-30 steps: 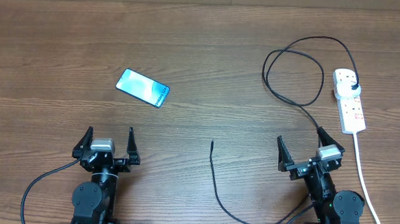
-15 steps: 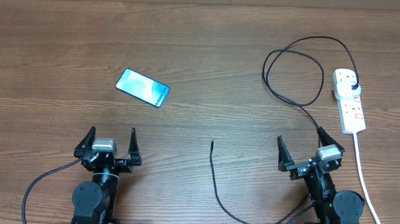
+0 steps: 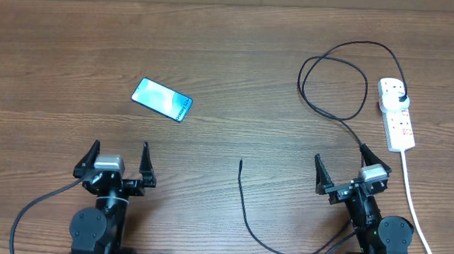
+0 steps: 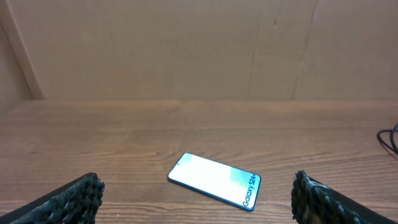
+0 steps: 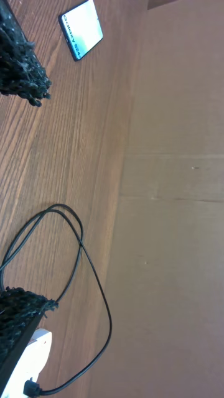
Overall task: Plug charger to phone and switch on socket
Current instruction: 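Move the left gripper forward over the Galaxy phone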
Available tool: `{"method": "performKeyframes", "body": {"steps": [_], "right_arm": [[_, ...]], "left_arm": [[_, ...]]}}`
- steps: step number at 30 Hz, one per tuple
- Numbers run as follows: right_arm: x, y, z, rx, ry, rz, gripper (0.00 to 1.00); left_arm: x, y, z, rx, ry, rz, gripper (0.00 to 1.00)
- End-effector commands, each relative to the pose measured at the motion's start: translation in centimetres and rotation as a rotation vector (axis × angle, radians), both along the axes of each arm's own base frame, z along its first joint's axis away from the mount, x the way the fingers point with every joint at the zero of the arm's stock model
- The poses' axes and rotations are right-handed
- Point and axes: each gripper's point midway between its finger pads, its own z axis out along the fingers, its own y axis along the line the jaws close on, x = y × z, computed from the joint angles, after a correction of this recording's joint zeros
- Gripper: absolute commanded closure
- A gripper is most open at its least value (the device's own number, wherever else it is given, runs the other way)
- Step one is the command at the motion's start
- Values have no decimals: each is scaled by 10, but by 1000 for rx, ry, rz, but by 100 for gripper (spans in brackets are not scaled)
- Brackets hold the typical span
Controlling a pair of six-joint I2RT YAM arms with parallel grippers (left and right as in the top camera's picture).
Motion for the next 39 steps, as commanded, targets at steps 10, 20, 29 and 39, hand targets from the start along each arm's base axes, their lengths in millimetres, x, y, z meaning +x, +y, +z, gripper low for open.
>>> {"method": "performKeyframes", "body": {"steps": [10,20,29,39], "right_arm": [[0,1,-1,-1,-6,3,0],[0,1,-1,-1,-6,3,0],[0,1,-1,-1,-6,3,0],[0,1,-1,-1,-6,3,0]], "left_arm": [[50,5,37,-41,209,55,0],[108,-10,52,-48,542,2,1],[125,-68,-3,-196,734,-294,0],[135,-31,-34,-404,823,130,0]]}}
